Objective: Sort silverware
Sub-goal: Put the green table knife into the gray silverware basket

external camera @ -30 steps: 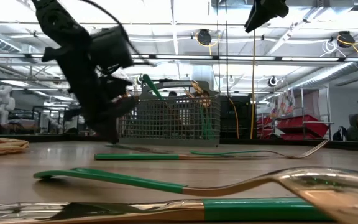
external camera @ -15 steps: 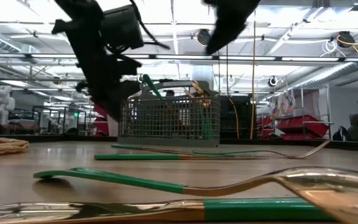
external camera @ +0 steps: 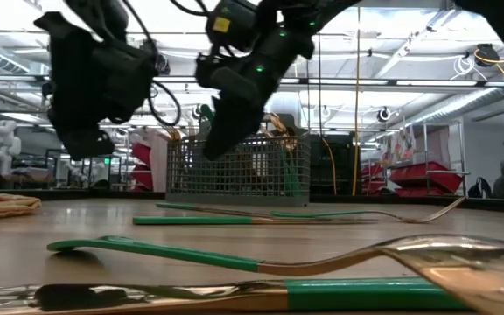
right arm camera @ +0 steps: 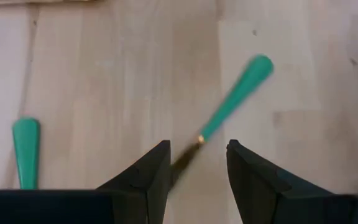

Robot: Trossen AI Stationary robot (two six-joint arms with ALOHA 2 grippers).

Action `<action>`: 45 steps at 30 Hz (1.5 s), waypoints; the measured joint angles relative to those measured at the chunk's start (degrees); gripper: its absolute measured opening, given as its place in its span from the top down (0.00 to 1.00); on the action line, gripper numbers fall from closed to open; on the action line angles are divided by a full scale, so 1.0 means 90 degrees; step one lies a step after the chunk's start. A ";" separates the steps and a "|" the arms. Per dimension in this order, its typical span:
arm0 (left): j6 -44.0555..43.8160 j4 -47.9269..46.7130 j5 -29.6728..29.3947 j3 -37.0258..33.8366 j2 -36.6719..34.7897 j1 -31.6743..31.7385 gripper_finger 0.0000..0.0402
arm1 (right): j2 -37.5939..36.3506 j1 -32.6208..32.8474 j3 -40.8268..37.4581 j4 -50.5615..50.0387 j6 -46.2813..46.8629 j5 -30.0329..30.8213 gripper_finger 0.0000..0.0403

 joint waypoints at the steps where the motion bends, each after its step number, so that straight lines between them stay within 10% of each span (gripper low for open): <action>1: -0.0031 0.0146 -0.0051 -0.0185 -0.0170 0.0000 1.00 | 0.0092 -0.0002 0.0140 -0.0045 -0.0018 -0.0008 0.64; 15: 0.0182 0.2670 0.0403 -0.2235 -0.3244 -0.0041 1.00 | 0.0897 -0.0268 0.0715 0.0330 0.0815 0.0248 0.64; 45: 0.0484 0.2919 0.0267 -0.2252 -0.3356 -0.0073 0.97 | 0.1549 -0.0081 0.0804 0.0383 0.0776 0.0791 0.64</action>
